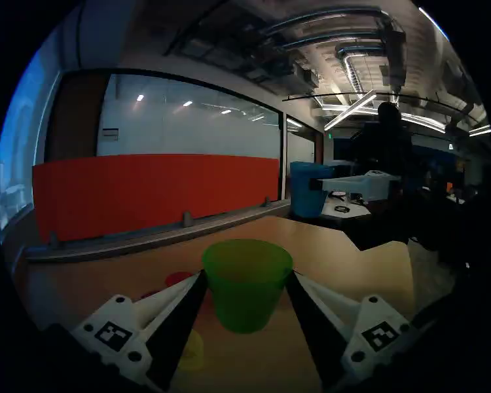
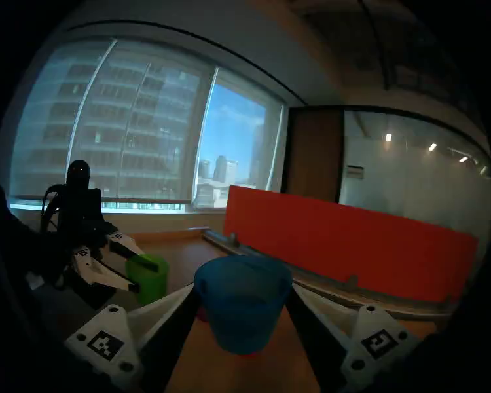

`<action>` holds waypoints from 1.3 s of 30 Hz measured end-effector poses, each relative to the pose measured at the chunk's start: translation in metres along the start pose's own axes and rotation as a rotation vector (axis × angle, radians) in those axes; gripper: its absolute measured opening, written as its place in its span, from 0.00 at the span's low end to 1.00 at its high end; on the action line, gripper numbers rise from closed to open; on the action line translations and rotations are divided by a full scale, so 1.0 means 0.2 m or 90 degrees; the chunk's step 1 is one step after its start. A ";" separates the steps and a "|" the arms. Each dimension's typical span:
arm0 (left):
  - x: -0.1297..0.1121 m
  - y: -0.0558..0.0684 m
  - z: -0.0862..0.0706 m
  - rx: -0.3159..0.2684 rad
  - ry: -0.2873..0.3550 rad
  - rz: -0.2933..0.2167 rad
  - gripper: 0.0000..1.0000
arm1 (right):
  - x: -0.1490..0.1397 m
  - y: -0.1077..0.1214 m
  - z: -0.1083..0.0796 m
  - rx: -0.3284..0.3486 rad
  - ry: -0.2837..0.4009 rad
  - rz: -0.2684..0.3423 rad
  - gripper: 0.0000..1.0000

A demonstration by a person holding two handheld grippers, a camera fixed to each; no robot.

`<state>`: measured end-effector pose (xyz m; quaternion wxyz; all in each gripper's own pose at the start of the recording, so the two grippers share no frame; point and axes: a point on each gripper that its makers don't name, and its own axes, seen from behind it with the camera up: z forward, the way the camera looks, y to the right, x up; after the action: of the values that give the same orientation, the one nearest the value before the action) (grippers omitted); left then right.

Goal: Pour water

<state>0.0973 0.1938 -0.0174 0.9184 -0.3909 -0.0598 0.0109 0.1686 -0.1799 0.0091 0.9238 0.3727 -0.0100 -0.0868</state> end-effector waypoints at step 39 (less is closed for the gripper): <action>0.04 0.07 0.02 -0.027 0.016 0.009 0.85 | 0.27 -0.07 0.20 0.025 0.000 -0.211 0.89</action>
<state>0.1050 0.2078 -0.0235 0.9104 -0.4111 -0.0457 0.0113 0.2160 -0.2276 0.0258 0.8895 0.3870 0.0502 -0.2379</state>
